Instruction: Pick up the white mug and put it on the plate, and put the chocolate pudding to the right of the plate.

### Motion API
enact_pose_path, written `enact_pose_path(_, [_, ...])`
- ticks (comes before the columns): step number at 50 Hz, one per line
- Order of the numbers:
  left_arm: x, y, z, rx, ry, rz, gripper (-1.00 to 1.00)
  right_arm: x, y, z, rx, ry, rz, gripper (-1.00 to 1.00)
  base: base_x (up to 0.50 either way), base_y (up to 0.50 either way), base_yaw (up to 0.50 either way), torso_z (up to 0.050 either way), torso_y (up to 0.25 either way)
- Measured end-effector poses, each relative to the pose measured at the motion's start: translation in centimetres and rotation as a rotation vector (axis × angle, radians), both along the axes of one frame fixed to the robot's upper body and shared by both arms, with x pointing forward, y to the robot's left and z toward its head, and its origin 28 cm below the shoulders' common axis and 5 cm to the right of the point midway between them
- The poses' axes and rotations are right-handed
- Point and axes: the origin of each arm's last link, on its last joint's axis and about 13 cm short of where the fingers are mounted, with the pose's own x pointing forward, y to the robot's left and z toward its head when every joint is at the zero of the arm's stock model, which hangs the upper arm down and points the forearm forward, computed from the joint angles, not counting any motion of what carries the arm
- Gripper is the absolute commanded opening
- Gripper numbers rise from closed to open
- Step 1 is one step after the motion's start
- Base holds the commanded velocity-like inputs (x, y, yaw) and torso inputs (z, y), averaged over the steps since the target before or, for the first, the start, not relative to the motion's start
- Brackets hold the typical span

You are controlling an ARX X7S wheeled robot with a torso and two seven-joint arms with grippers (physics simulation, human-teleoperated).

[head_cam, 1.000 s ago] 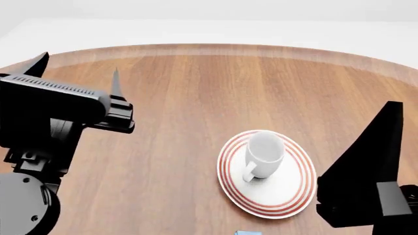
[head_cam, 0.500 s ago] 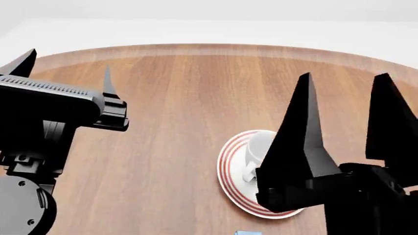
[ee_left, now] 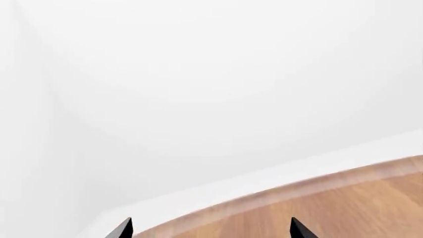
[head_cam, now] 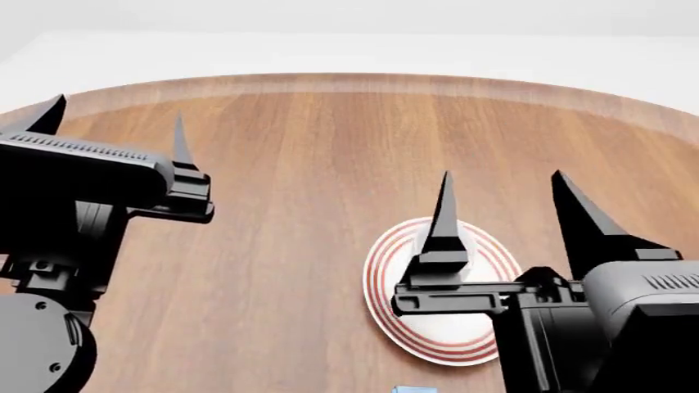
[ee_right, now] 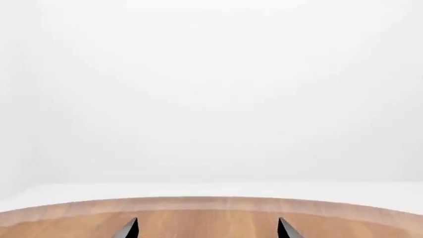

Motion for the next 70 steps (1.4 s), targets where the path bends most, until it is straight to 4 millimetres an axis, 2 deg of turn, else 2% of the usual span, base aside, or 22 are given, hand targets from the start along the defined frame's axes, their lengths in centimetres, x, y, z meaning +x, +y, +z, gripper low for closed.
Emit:
enact_pose_path(17, [0.3, 0.1, -0.6, -0.015, 0.034, 0.002, 1.0, -1.1, 1.7, -0.7, -0.051, 0.255, 0.097, 1.0, 0.0, 0.0, 0.0, 0.0, 0.0])
enact_pose_path(36, [0.5, 0.2, -1.1, -0.025, 0.057, 0.002, 1.0, -2.5, 2.6, -1.7, -0.017, 0.458, 0.175, 1.0, 0.0, 0.0, 0.0, 0.0, 0.0])
enact_pose_path(52, [0.5, 0.2, -1.4, -0.039, 0.071, 0.0, 1.0, -3.5, 3.3, -2.9, 0.013, 0.56, 0.197, 1.0, 0.0, 0.0, 0.0, 0.0, 0.0])
enact_pose_path(70, [0.5, 0.2, -1.7, -0.049, 0.082, -0.004, 1.0, -4.2, 3.2, -3.8, 0.056, 0.658, 0.158, 1.0, 0.0, 0.0, 0.0, 0.0, 0.0])
